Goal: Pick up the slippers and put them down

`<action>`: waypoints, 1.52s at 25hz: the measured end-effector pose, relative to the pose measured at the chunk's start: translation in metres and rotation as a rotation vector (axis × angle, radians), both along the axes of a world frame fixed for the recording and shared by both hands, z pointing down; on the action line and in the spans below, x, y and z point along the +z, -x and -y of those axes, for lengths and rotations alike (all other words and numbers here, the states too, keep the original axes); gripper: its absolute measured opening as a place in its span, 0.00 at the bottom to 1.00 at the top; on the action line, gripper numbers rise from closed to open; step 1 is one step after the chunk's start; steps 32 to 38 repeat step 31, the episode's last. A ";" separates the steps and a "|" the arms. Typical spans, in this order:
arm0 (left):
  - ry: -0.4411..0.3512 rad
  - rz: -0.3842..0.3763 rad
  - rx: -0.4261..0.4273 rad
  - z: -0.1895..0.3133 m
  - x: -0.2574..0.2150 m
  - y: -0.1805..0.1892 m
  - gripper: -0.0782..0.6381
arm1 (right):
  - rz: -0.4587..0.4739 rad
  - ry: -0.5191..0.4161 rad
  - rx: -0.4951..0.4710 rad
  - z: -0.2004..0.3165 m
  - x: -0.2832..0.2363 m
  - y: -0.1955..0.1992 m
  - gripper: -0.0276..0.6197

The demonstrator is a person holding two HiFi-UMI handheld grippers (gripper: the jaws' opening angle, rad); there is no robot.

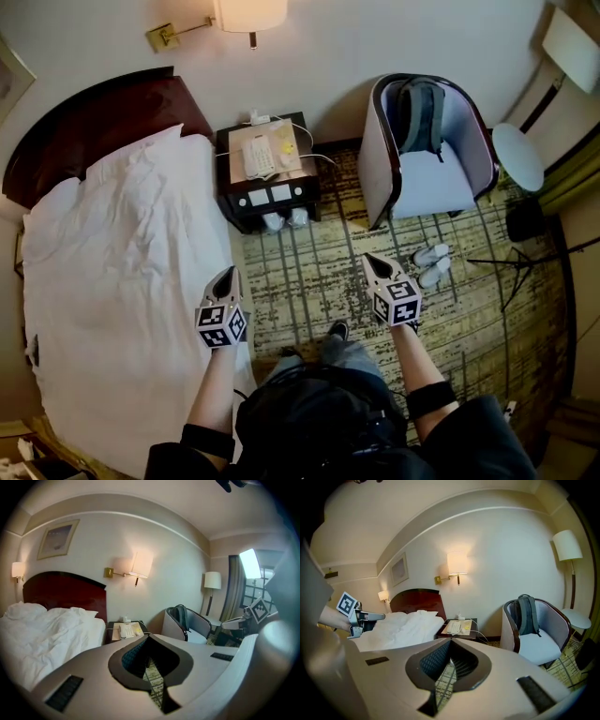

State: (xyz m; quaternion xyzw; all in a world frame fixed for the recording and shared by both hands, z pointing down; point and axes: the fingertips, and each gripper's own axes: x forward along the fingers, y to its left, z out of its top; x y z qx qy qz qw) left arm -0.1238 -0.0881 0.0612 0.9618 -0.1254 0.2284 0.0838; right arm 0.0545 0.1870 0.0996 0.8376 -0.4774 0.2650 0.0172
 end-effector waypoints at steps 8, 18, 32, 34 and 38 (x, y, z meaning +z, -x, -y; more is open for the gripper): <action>0.002 0.026 0.041 -0.011 0.017 0.038 0.12 | 0.011 0.033 0.007 -0.006 0.010 0.043 0.04; 0.012 0.027 0.044 -0.009 0.023 0.068 0.12 | 0.012 0.057 0.001 0.004 0.015 0.070 0.04; 0.012 0.027 0.047 0.000 0.023 0.077 0.12 | 0.006 0.075 -0.014 0.016 0.013 0.073 0.04; 0.012 0.027 0.047 0.000 0.023 0.077 0.12 | 0.006 0.075 -0.014 0.016 0.013 0.073 0.04; 0.012 0.027 0.047 0.000 0.023 0.077 0.12 | 0.006 0.075 -0.014 0.016 0.013 0.073 0.04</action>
